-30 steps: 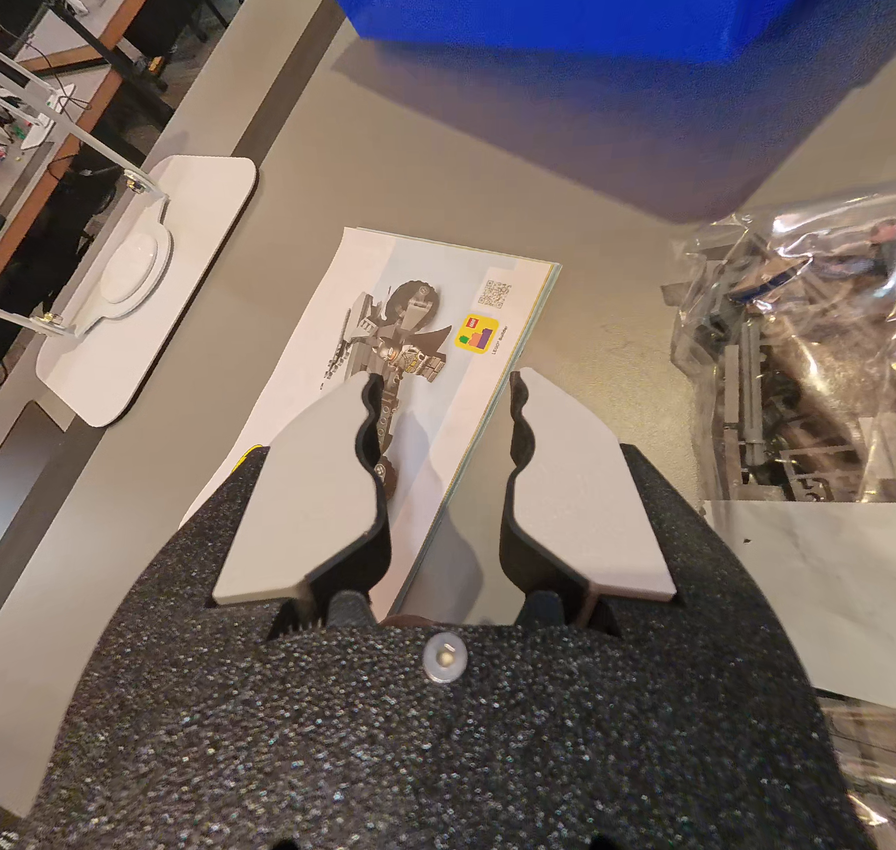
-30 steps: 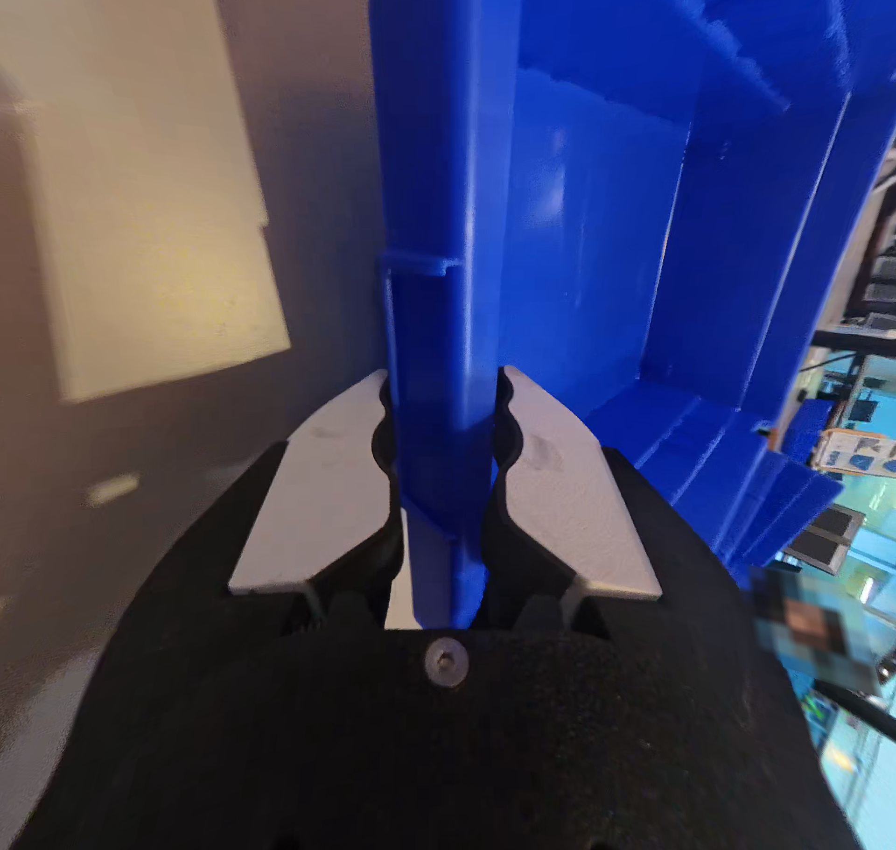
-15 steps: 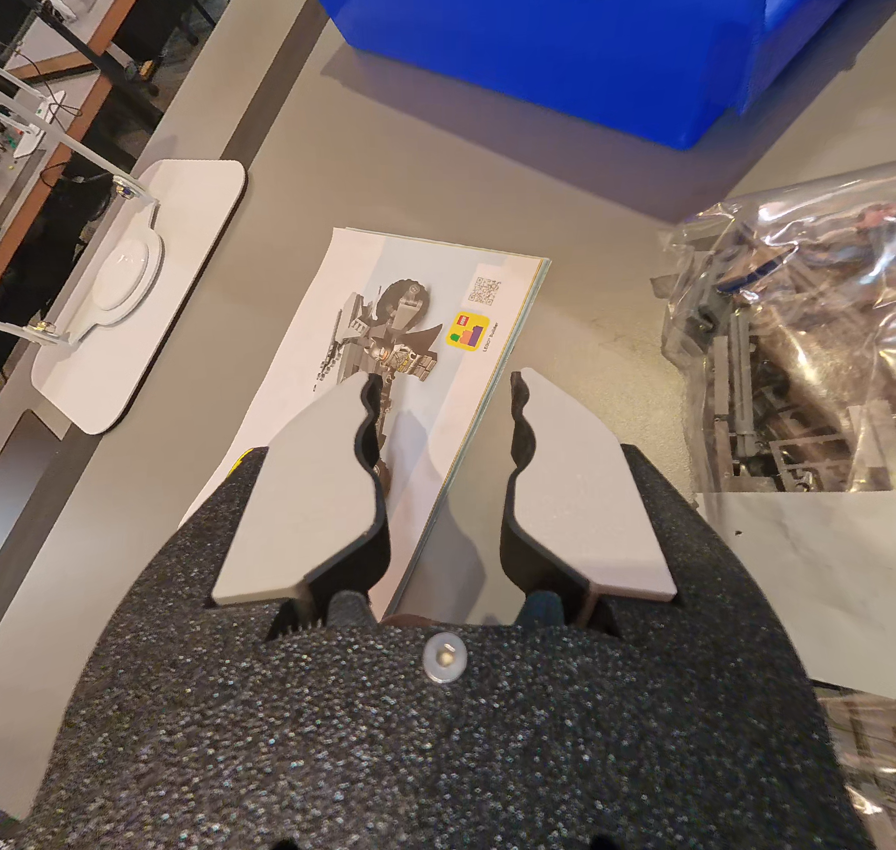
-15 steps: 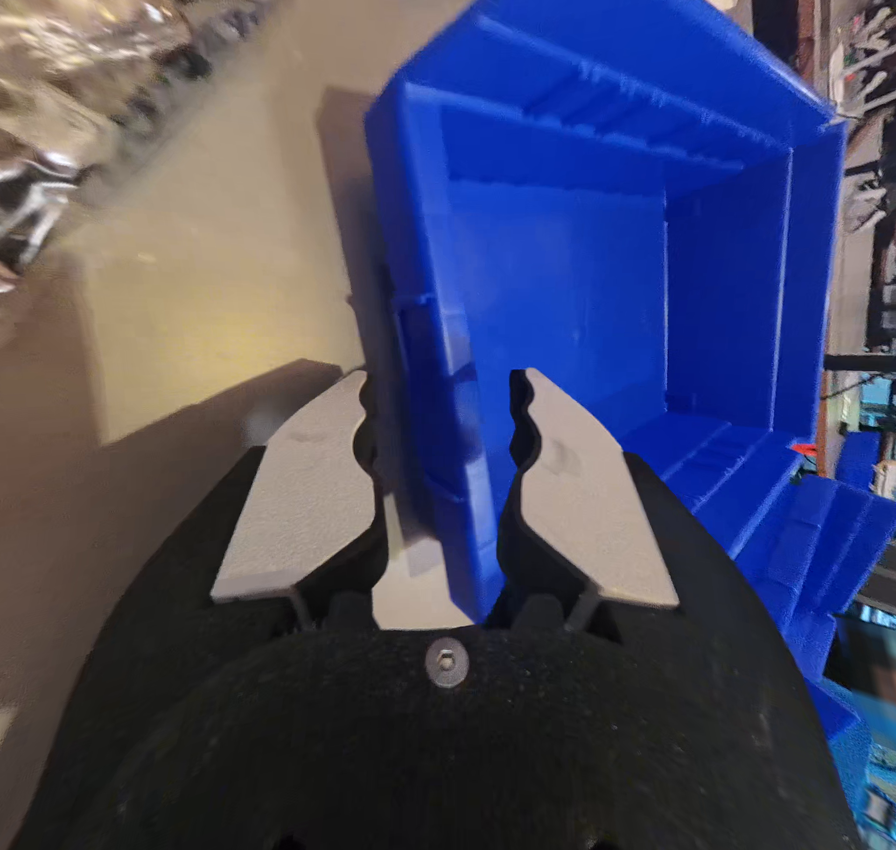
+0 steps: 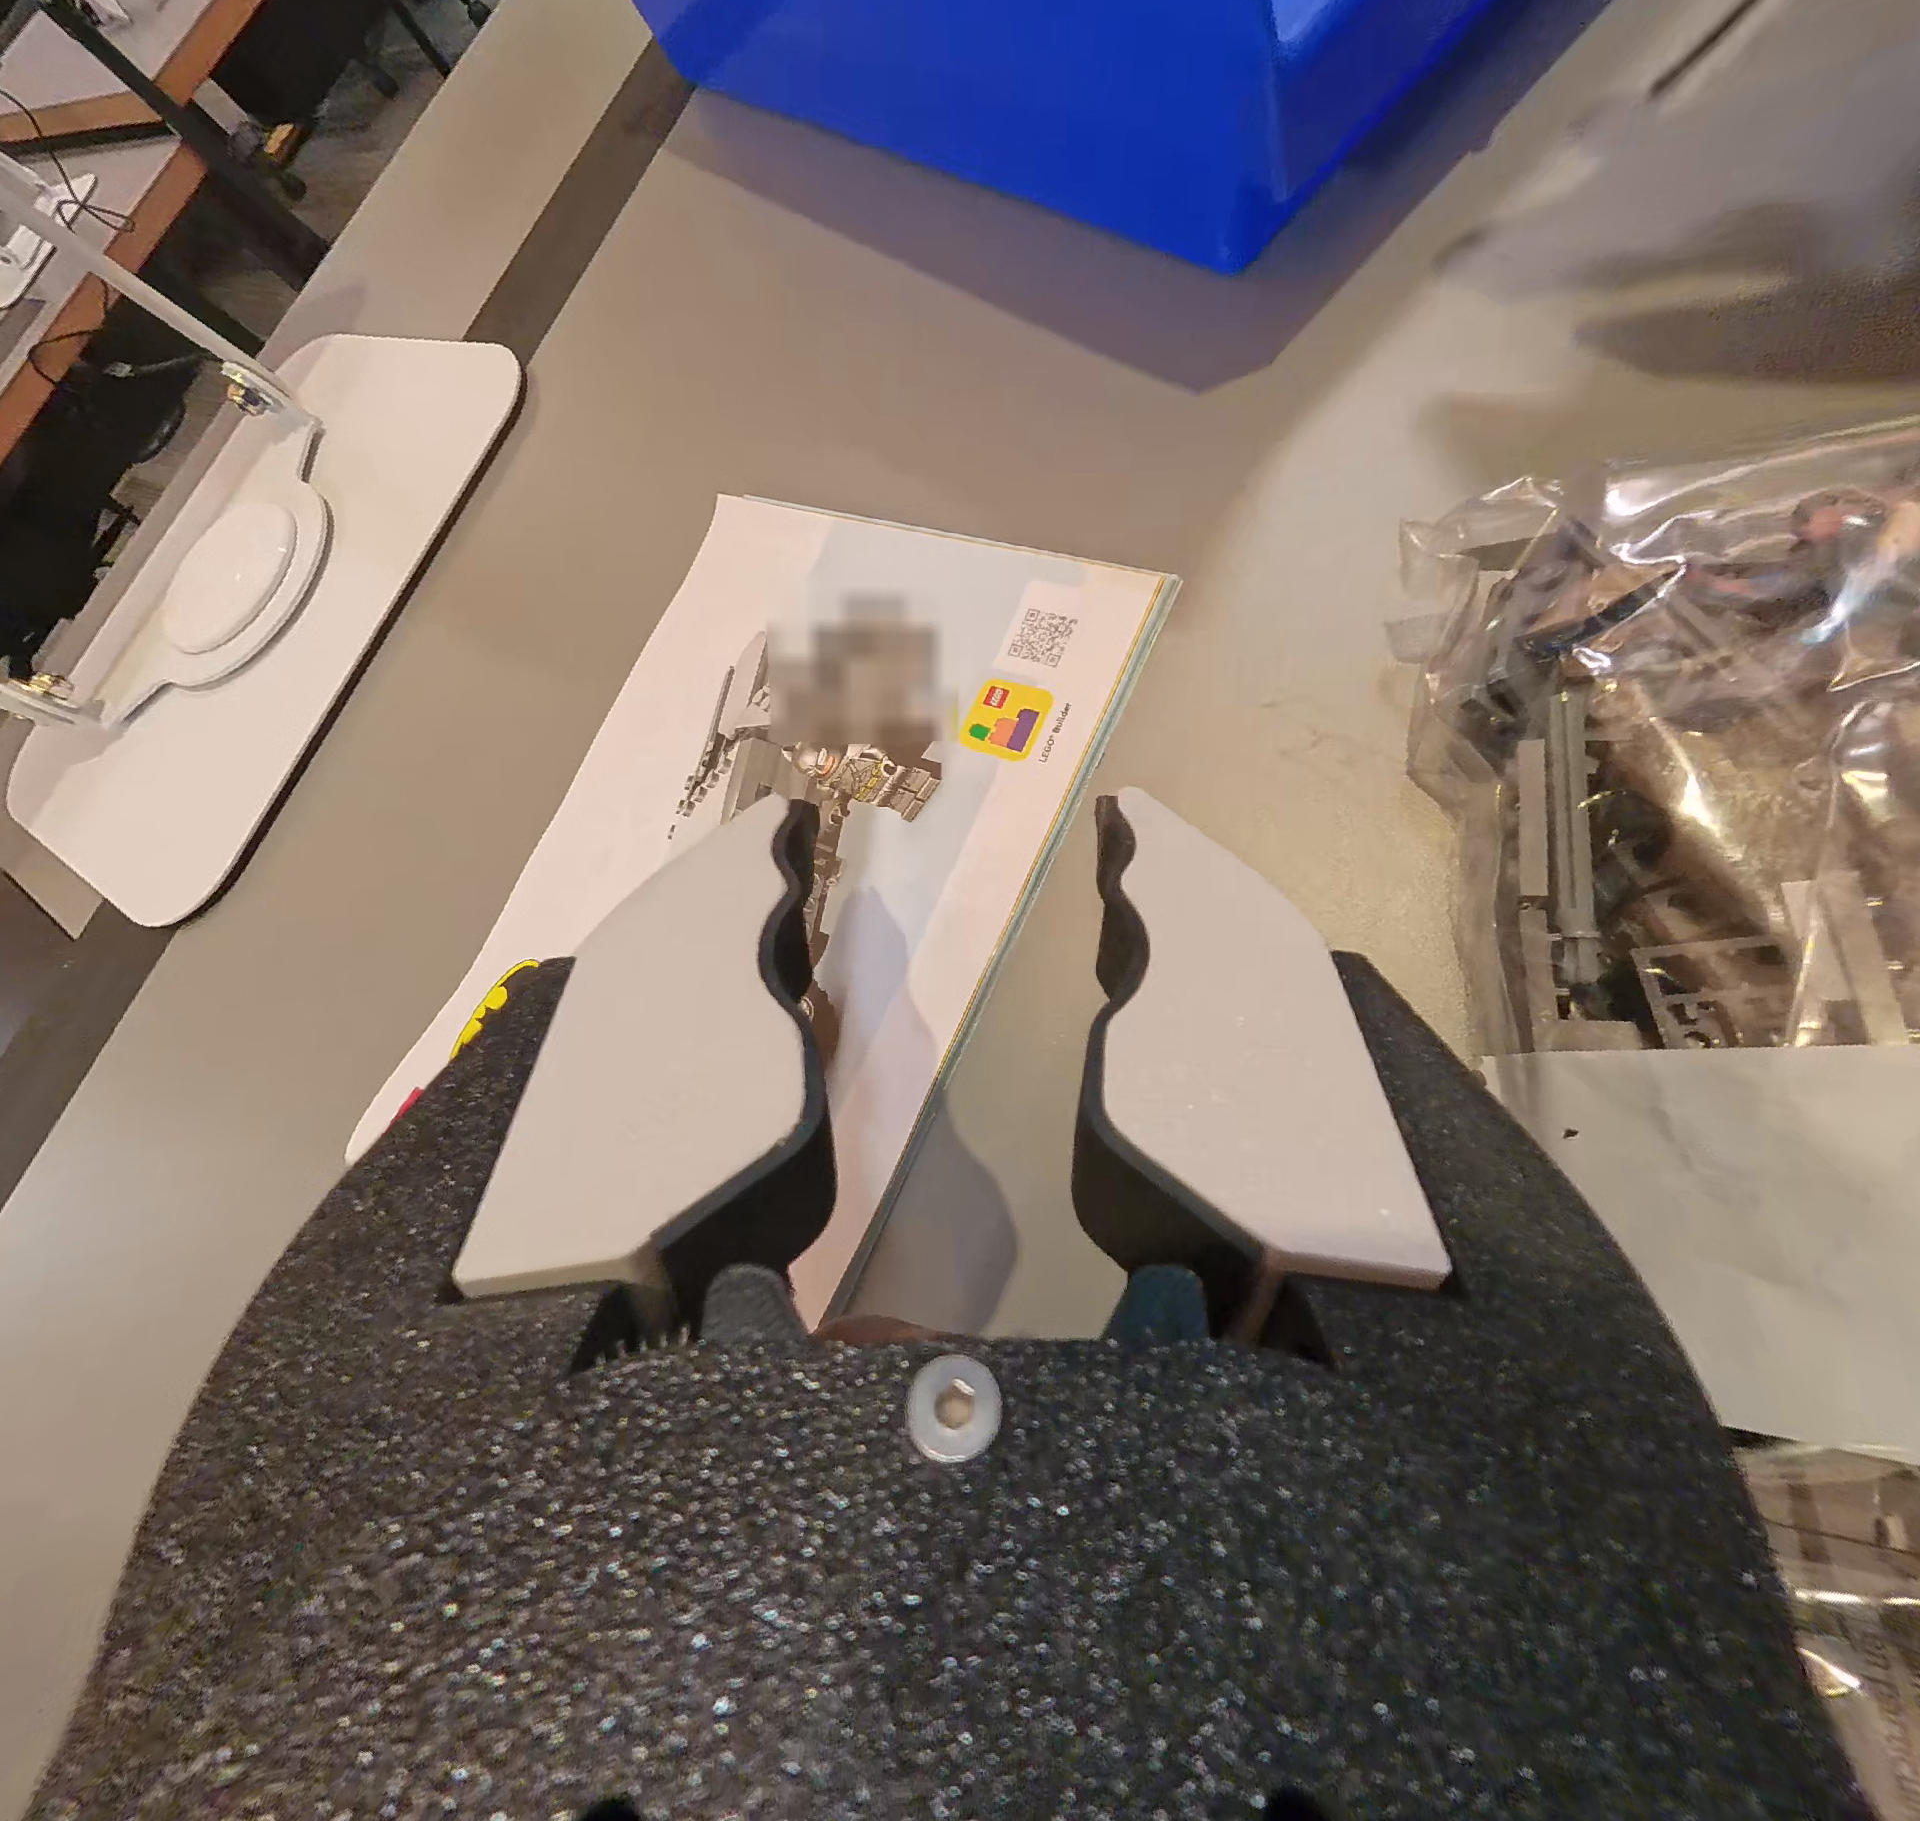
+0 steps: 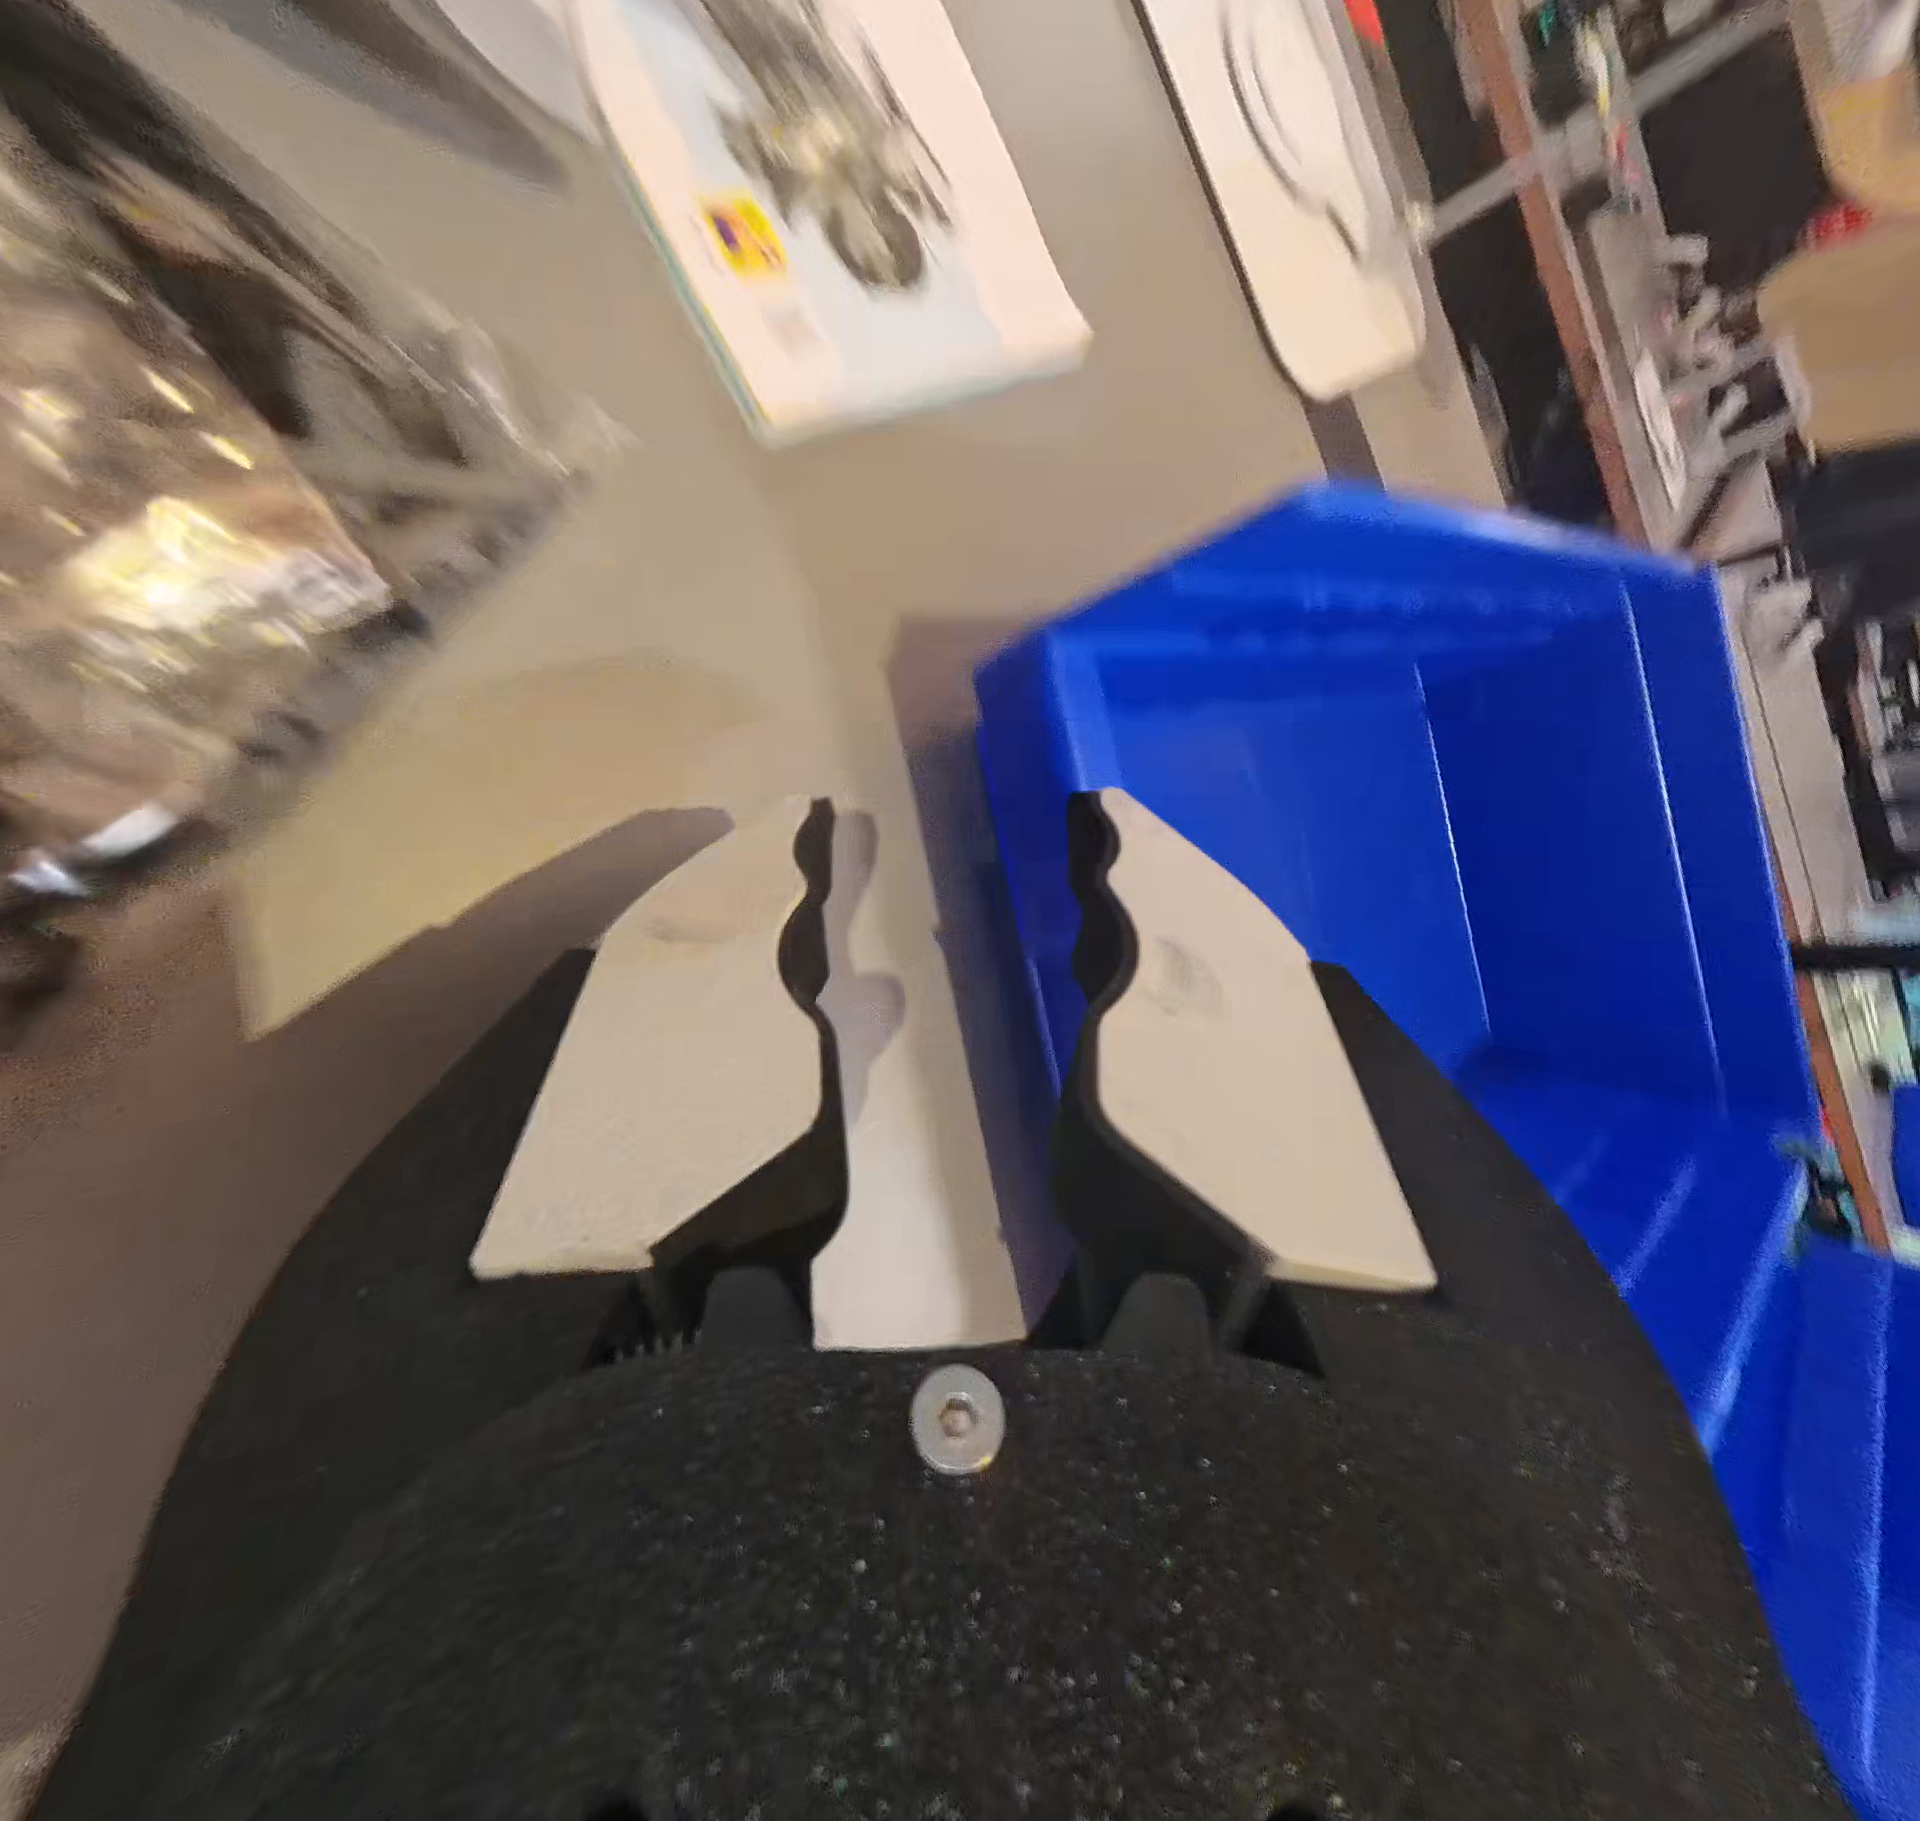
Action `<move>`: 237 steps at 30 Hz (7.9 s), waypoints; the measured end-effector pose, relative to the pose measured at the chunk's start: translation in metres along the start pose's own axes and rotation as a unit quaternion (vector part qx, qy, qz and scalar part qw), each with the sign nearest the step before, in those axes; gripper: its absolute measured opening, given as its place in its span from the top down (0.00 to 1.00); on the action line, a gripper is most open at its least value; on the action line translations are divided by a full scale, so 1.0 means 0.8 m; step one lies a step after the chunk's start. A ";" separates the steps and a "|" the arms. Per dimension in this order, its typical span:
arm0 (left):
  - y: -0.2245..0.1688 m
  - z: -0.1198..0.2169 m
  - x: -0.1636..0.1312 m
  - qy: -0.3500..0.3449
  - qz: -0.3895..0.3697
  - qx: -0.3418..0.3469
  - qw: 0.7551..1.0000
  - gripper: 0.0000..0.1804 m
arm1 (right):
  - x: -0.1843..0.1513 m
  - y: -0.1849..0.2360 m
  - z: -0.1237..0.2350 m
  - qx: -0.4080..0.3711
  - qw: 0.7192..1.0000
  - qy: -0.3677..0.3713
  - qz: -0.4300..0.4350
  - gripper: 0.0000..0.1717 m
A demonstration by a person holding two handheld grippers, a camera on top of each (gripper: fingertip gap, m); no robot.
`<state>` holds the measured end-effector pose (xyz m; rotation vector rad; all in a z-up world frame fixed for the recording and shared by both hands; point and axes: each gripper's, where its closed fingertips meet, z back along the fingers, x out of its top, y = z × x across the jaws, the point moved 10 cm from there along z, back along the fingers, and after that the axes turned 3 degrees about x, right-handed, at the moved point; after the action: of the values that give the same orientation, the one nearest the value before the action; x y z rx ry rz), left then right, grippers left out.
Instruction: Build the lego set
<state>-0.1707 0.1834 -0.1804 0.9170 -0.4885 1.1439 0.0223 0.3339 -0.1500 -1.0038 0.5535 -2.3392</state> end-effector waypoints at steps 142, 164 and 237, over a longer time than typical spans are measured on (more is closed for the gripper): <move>0.111 -0.149 0.061 0.079 0.006 -0.303 0.950 0.66 | 0.048 0.011 -0.098 0.003 0.994 -0.112 0.007 0.73; 0.131 -0.129 0.059 0.045 -0.002 -0.292 0.955 0.86 | 0.048 0.011 -0.098 0.004 0.994 -0.113 0.007 0.73; 0.266 0.166 -0.061 -0.002 0.069 0.010 0.998 0.92 | 0.178 0.004 -0.193 0.170 0.984 -0.017 -0.039 0.66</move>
<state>-0.3702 0.0733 -0.0651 0.9142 -0.5519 1.2729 -0.1756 0.2690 -0.1740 -0.9141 0.0941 -2.3731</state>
